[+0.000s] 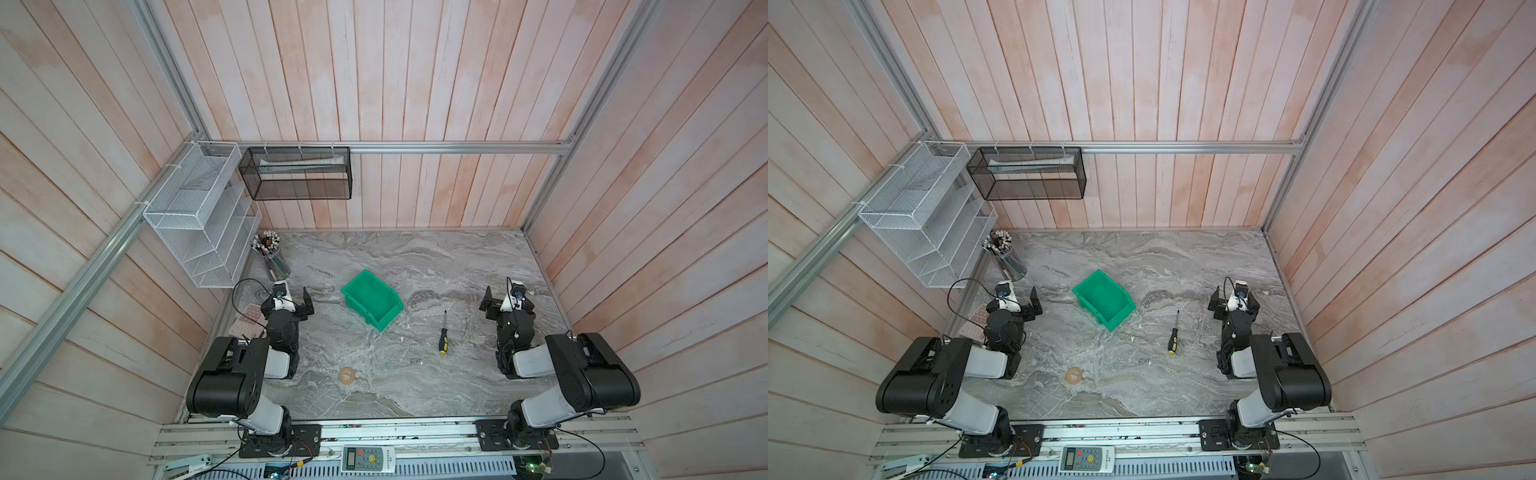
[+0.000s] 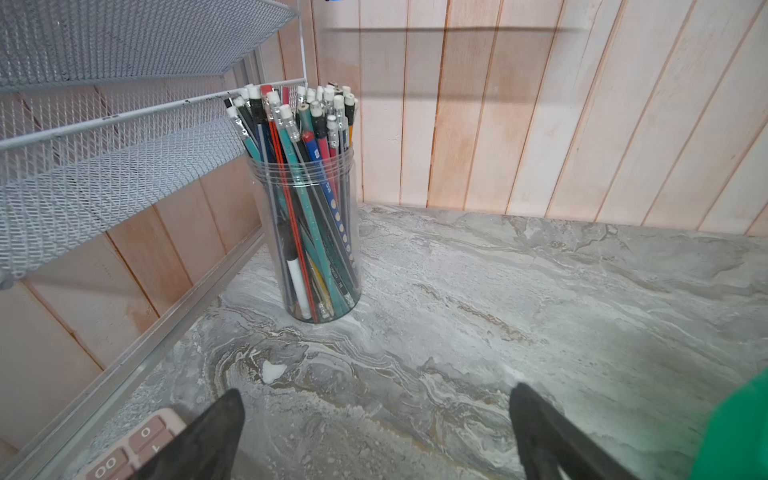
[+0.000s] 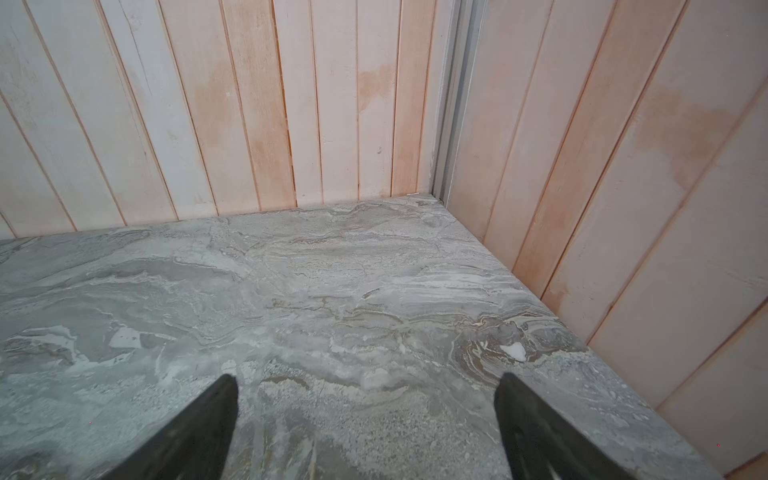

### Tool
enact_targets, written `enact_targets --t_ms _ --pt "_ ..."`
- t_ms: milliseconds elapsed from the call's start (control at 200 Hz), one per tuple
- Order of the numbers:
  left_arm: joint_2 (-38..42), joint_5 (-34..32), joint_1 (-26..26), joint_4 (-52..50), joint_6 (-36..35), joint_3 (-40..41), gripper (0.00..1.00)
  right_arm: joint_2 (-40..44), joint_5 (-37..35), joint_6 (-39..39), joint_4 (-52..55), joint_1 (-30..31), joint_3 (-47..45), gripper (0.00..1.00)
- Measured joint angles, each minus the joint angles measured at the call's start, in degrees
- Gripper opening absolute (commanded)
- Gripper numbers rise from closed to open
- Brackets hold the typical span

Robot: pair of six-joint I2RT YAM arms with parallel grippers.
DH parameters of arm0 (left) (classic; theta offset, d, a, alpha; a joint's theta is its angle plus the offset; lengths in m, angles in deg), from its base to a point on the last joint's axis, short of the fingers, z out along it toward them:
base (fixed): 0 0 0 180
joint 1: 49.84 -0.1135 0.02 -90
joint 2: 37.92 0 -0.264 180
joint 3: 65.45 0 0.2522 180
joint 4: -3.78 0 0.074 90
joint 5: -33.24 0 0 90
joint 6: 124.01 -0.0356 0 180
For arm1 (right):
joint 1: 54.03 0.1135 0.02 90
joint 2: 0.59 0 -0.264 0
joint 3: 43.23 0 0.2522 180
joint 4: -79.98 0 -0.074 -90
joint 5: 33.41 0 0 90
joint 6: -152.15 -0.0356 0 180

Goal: Put the screwdriver in the bin
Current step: Pick up the screwdriver from the center of the table.

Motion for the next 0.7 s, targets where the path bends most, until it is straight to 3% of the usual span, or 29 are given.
enact_targets --t_ms 700 --pt "0.0 3.5 -2.2 -2.1 0.7 -0.9 1.00 0.0 0.5 0.0 0.0 -0.1 0.0 0.99"
